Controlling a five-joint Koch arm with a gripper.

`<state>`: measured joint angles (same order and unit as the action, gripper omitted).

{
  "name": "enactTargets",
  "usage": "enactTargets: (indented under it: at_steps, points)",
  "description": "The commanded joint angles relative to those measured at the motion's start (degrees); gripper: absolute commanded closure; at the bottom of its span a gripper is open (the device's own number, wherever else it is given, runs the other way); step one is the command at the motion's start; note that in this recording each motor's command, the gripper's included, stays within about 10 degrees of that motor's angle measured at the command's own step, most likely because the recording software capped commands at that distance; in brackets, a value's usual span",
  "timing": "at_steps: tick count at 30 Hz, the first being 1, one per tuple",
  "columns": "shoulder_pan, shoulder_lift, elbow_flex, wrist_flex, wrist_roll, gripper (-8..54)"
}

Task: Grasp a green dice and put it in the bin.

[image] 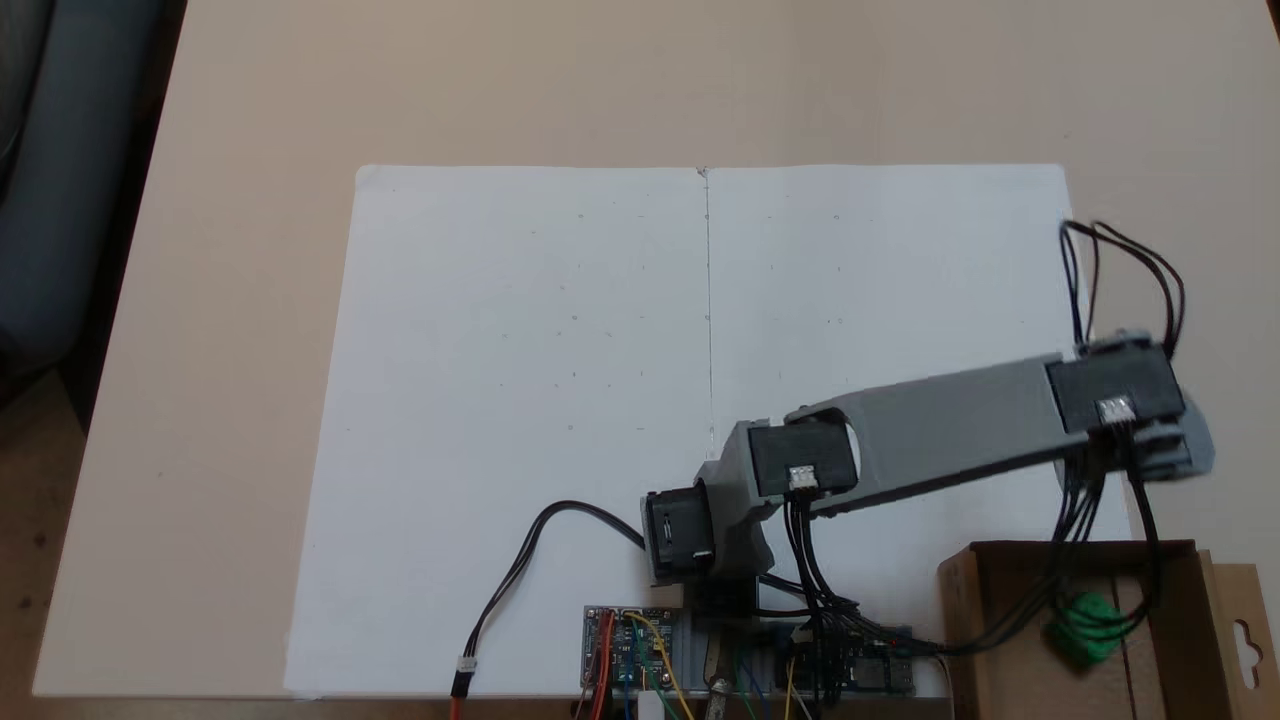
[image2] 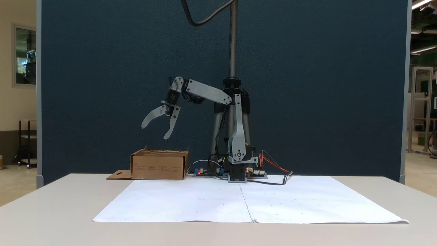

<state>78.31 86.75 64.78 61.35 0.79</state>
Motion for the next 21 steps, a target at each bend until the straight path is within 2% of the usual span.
enactTargets:
  at_steps: [1, 6, 21]
  points:
    - [-5.0, 4.6, -2.6, -2.2, 6.3, 2.5]
    - [-19.8, 9.3, -2.6, -7.9, 6.3, 2.5]
    - [-54.5, 12.6, -0.5, -25.6, 4.7, 2.3]
